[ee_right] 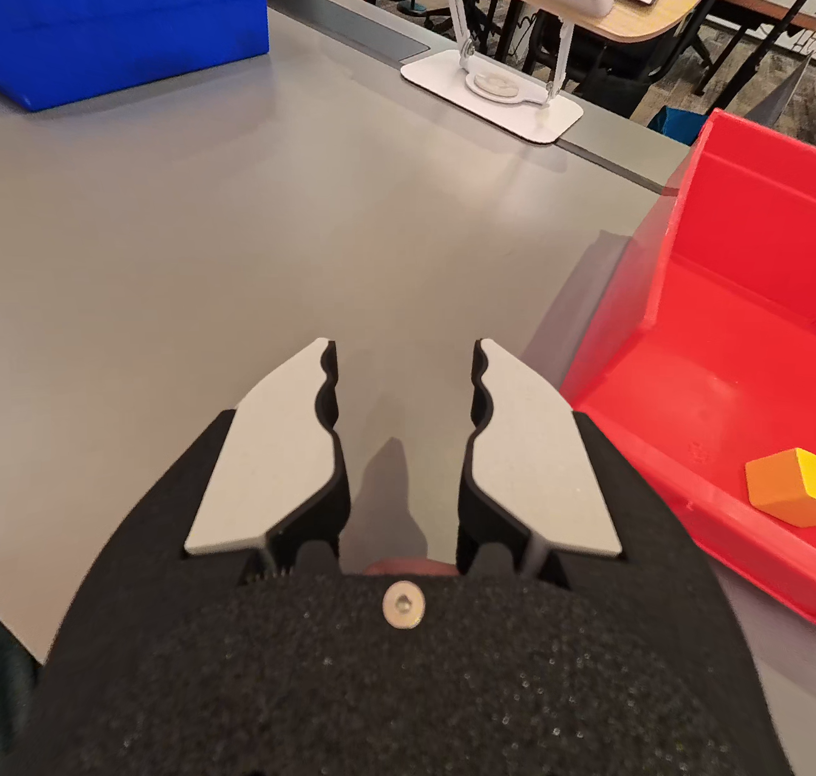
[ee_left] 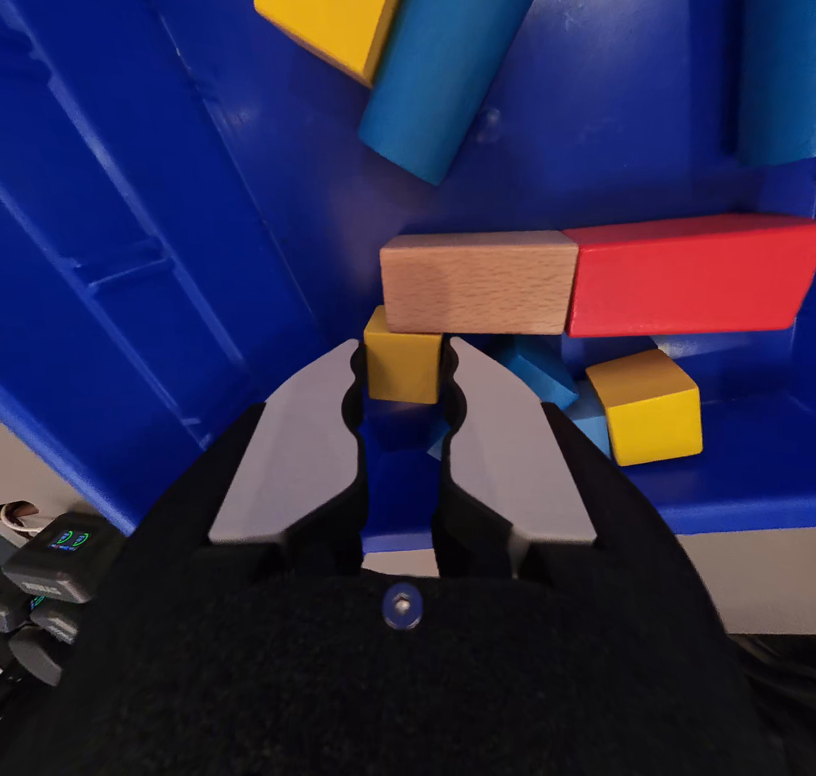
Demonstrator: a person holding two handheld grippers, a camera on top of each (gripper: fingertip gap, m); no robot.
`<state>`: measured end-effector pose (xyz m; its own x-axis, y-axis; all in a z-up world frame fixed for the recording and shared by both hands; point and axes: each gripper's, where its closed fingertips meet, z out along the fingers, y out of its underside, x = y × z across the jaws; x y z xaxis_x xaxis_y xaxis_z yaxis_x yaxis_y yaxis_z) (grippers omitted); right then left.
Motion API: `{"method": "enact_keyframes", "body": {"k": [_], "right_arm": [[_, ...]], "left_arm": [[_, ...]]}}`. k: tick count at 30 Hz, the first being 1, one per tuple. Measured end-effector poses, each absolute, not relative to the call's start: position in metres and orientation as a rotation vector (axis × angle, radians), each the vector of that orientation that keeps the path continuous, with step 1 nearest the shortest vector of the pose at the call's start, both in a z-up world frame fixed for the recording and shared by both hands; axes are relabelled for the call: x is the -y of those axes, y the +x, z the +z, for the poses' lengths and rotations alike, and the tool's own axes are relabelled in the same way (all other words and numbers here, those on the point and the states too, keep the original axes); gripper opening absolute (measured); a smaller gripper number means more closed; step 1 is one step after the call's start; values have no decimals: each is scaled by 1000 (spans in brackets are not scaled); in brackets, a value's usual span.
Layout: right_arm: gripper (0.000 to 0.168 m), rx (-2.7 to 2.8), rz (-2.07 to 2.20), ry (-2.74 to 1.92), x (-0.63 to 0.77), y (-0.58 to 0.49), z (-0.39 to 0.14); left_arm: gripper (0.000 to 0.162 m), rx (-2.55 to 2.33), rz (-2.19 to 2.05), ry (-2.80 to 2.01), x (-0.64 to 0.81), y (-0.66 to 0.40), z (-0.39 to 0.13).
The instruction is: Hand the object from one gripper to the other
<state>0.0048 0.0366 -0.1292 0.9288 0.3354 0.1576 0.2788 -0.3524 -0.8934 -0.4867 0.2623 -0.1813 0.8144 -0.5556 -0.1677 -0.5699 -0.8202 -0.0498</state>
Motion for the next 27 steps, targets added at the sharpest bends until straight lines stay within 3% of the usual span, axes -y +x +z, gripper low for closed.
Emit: {"method": "enact_keyframes", "body": {"k": [4, 7, 13, 17, 21, 27], "right_arm": [[58, 453, 61, -1956, -37, 4, -130], [58, 454, 47, -1951, -37, 6, -128], [56, 523, 148, -1901, -59, -5, -115], [70, 680, 276, -1810, -94, -42, -88], [74, 827, 419, -1658, -123, -97, -46], [63, 965, 598, -1438, -121, -159, -1]], "left_arm": [[32, -904, 166, -2874, -262, -484, -175], [32, -801, 74, -2753, -270, -484, -140], [32, -688, -843, -2374, -251, -402, -41], [32, -634, -1424, -2189, -221, -323, 0], [32, -670, -1843, -2081, -180, -241, 16], [32, -787, -2214, -2004, -123, -168, 11]]}}
